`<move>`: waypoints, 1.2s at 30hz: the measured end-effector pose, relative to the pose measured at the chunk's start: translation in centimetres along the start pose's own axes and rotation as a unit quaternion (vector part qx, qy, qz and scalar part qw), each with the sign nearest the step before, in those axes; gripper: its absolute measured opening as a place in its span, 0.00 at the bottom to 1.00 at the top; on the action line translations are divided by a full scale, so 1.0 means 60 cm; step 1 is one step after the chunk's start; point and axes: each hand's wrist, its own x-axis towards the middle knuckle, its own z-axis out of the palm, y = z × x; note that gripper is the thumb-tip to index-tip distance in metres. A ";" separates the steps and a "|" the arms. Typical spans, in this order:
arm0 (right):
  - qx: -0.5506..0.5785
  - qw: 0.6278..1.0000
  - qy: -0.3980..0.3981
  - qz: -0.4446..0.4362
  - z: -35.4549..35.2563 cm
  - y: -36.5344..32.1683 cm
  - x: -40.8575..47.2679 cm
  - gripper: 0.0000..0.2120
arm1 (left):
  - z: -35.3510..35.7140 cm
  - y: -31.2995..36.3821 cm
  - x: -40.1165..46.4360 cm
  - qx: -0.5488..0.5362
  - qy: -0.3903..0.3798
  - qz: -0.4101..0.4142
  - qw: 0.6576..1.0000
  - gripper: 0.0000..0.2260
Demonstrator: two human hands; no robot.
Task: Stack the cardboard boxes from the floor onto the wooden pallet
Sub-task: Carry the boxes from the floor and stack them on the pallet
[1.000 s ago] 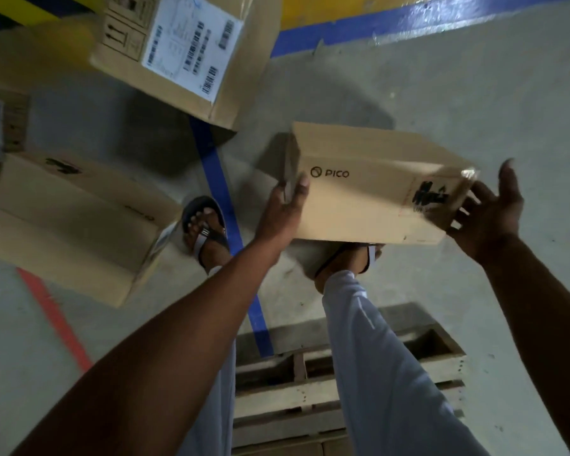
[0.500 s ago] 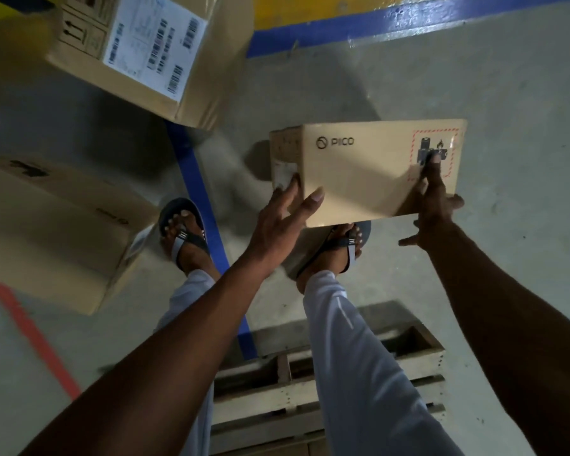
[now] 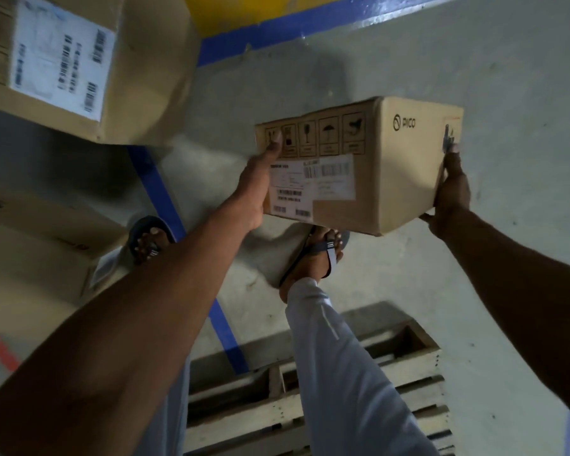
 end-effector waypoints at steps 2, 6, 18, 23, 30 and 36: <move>0.022 0.999 0.027 0.000 0.000 0.005 -0.028 0.28 | 0.006 0.016 -0.022 -0.019 0.035 0.006 0.999 0.33; 0.012 0.997 0.054 -0.050 -0.039 -0.025 -0.189 0.35 | -0.015 0.056 -0.139 -0.048 0.094 -0.014 0.994 0.34; 0.166 0.985 0.029 0.028 -0.342 -0.118 -0.847 0.26 | 0.013 0.336 -0.791 0.165 0.085 0.017 0.982 0.24; 0.313 0.938 -0.009 0.148 -0.441 -0.060 -0.942 0.16 | 0.152 0.376 -0.944 0.328 0.048 0.131 0.934 0.15; 0.470 0.877 0.044 0.089 -0.642 -0.005 -0.901 0.18 | 0.435 0.347 -0.982 0.392 -0.079 0.164 0.902 0.21; 0.572 0.807 0.110 0.097 -0.791 0.069 -0.865 0.19 | 0.691 0.255 -1.014 0.468 -0.121 0.199 0.853 0.12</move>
